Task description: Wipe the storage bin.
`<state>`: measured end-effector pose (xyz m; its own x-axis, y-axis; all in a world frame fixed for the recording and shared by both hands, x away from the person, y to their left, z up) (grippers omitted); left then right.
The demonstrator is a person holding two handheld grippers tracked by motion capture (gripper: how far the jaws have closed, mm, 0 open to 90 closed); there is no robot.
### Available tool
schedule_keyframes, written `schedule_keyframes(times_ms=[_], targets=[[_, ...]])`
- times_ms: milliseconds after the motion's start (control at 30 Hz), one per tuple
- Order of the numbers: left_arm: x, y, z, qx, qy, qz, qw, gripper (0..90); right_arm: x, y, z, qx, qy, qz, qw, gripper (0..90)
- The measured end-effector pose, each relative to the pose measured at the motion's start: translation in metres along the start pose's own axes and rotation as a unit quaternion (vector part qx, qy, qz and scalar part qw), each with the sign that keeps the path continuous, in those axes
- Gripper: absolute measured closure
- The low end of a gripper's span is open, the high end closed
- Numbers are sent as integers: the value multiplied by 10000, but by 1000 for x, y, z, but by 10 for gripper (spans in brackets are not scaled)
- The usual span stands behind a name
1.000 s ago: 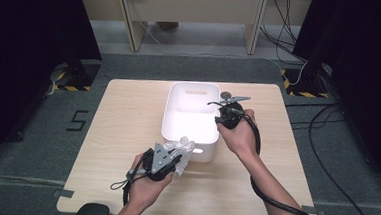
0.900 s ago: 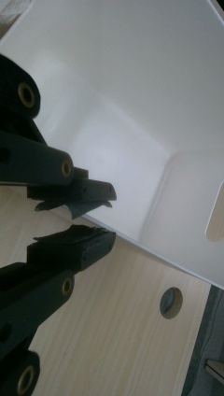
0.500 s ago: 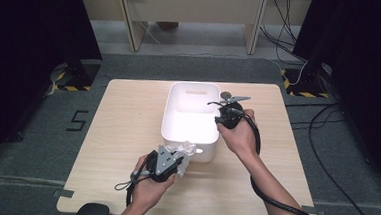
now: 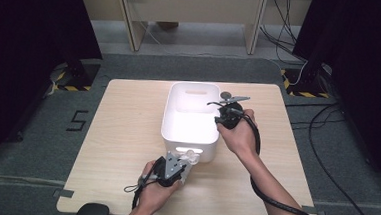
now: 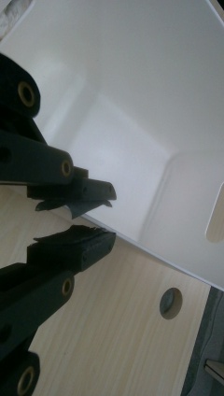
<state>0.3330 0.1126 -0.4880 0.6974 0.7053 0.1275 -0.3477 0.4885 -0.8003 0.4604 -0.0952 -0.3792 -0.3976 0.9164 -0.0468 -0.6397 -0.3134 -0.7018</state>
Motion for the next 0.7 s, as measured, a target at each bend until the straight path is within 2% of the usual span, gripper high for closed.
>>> schedule_keyframes(times_ms=[67,267,500,700], targets=[[-1,1,-3,13,20,46,10000,748,0,0,0,-6,4,22,10000,752],[-1,4,-9,124,38,-26,9999,748,0,0,0,1,0,6,10000,752],[-1,8,-16,173,67,35,9998,748,0,0,0,-7,-4,27,10000,752],[-2,7,-17,210,99,50,9997,749,0,1,0,-16,-5,25,10000,752]])
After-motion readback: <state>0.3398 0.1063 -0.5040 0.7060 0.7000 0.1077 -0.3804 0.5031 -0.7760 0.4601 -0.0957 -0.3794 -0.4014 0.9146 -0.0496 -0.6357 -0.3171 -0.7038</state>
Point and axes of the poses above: each handheld gripper's, and its own axes: z roughly backward along the jaws, y roughly out of its underside, x roughly to its left, the point moved 1 cm from there along -z, roughly forward along the jaws, and after that the axes turned 5 degrees about y, right-handed, at the moved point
